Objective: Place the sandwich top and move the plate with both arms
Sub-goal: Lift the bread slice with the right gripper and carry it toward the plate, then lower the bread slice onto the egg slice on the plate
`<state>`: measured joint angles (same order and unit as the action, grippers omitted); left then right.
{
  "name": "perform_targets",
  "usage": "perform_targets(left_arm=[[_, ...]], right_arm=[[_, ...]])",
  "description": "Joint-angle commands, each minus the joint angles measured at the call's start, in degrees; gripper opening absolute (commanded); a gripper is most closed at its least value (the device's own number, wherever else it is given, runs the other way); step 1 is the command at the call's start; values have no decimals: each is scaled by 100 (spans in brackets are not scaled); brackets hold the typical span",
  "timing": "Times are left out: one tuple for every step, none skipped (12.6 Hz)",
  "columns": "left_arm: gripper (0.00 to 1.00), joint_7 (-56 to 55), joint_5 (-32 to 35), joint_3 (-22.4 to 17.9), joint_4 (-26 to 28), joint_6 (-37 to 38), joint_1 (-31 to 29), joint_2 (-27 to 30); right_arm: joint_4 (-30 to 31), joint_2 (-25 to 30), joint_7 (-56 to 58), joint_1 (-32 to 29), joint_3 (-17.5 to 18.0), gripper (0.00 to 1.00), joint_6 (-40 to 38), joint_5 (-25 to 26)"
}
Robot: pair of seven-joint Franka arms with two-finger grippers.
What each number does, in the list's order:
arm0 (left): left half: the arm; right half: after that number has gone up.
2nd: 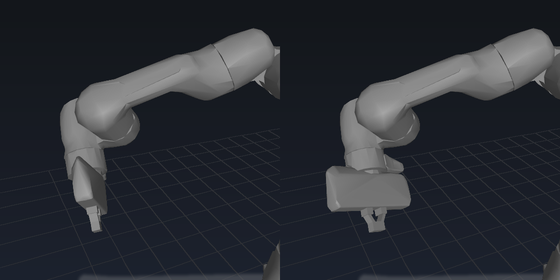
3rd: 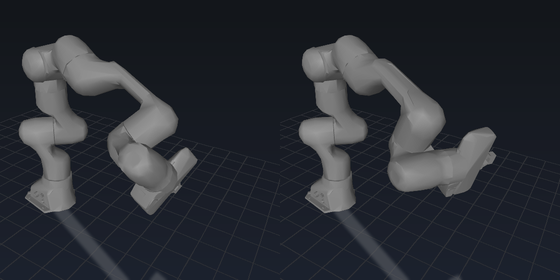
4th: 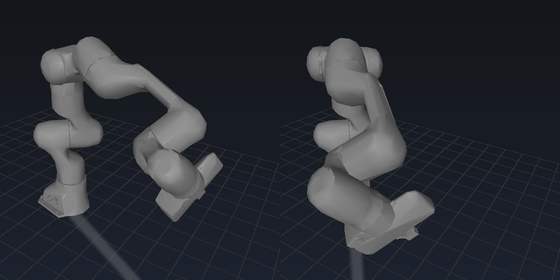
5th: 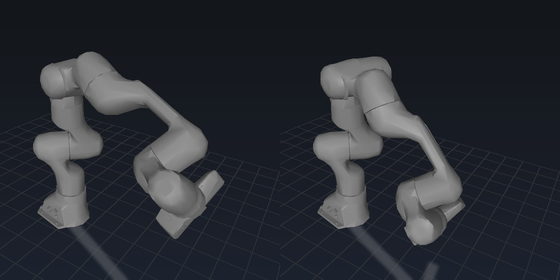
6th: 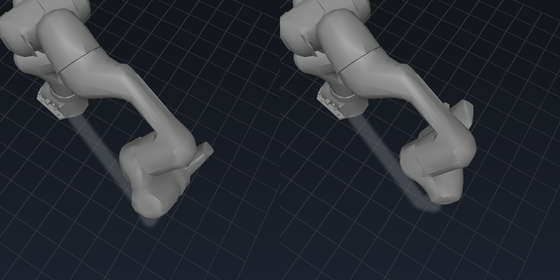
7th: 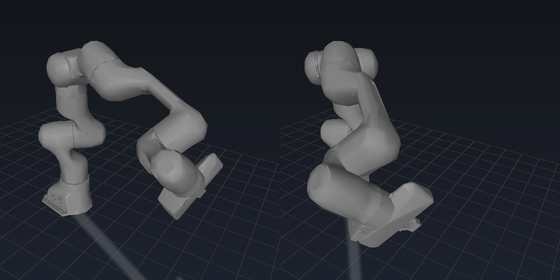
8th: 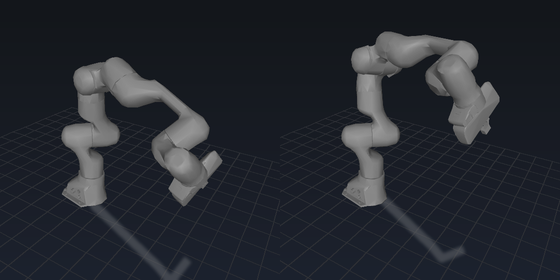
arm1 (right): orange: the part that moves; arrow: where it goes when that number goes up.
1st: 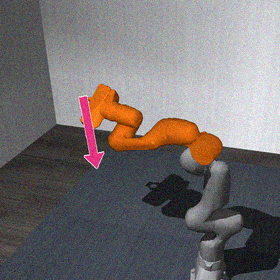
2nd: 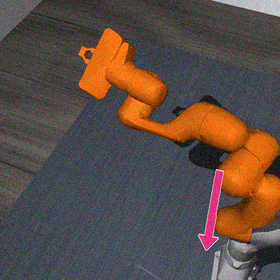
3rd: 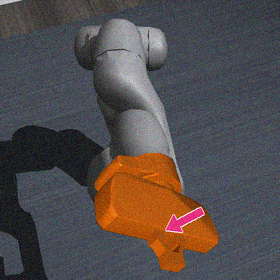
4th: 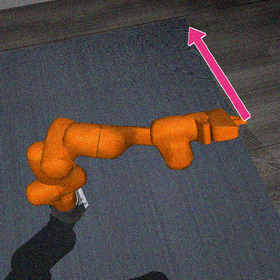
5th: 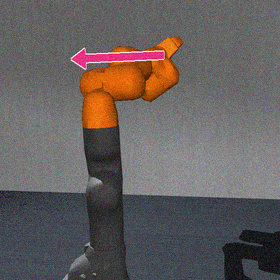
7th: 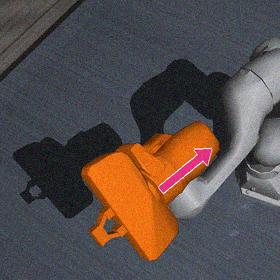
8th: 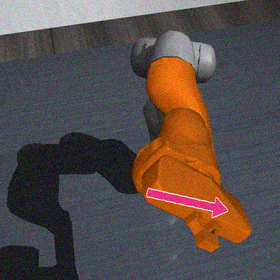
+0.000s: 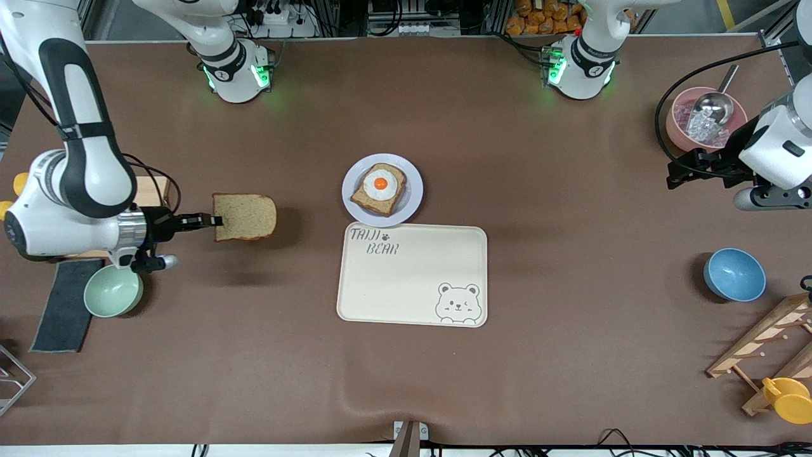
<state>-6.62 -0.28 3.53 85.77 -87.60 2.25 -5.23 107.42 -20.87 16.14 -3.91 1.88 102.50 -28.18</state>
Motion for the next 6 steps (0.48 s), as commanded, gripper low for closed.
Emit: perform_targets(left_arm=[[100, 82, -113, -2, -26, -38, 12, -22], [100, 82, -113, 7, -26, -38, 30, -22], [100, 82, -113, 7, -17, -47, 30, -31], [100, 82, -113, 7, -17, -47, 30, -31], [100, 82, -113, 7, -17, -47, 21, -31], [100, 82, -113, 7, -17, -64, 21, -40]], right_arm=[[480, 321, -373, 495, -47, 0, 349, -423], [777, 373, -401, 645, -39, 0, 611, -703], [1085, 530, -401, 951, -39, 0, 988, -906], [1236, 593, -471, 1171, -39, 0, 1157, -1030], [1298, 593, -506, 1234, -39, 0, 1176, -1197], [1447, 628, -506, 1383, -39, 0, 1307, -1320]])
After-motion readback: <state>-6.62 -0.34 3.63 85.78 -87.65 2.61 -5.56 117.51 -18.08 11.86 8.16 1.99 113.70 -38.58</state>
